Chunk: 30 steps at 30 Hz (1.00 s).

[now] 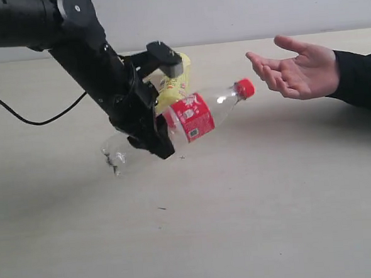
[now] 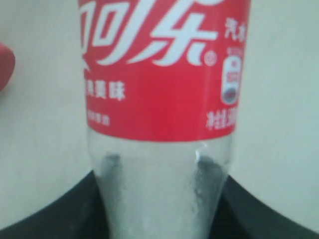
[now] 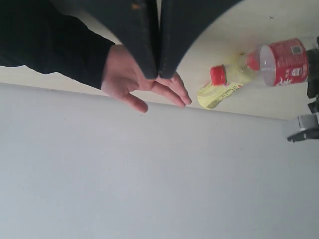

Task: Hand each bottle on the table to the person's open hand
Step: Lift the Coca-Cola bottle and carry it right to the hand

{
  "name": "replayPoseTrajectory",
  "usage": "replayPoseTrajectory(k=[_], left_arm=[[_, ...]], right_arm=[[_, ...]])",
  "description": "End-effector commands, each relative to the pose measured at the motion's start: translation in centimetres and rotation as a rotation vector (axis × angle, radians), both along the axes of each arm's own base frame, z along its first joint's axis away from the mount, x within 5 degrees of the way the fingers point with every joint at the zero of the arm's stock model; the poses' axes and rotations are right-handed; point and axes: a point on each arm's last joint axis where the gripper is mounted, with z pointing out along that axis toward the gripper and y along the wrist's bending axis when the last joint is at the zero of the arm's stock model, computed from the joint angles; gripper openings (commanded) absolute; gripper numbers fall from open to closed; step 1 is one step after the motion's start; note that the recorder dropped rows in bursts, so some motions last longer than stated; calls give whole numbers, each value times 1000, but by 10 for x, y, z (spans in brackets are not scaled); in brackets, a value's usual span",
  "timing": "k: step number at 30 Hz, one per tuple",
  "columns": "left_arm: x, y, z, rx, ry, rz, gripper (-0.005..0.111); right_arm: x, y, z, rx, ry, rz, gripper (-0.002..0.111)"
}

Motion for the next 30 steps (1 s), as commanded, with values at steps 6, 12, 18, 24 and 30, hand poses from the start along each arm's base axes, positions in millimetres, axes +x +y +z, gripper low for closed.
replayPoseTrajectory(k=[6, 12, 18, 24, 30], left_arm=[[3, -46, 78, -586, 75, 502, 0], [-11, -94, 82, -678, -67, 656, 0], [-33, -137, 81, -797, -156, 793, 0], [-41, -158, 59, -870, -109, 1023, 0], [-37, -170, 36, -861, -81, 1129, 0]], right_arm=[[0, 0, -1, 0, -3, -2, 0], [0, 0, -1, 0, -3, -2, 0], [0, 0, -1, 0, -3, -2, 0], [0, 0, -1, 0, -3, -2, 0], [0, 0, -1, 0, -3, -2, 0]])
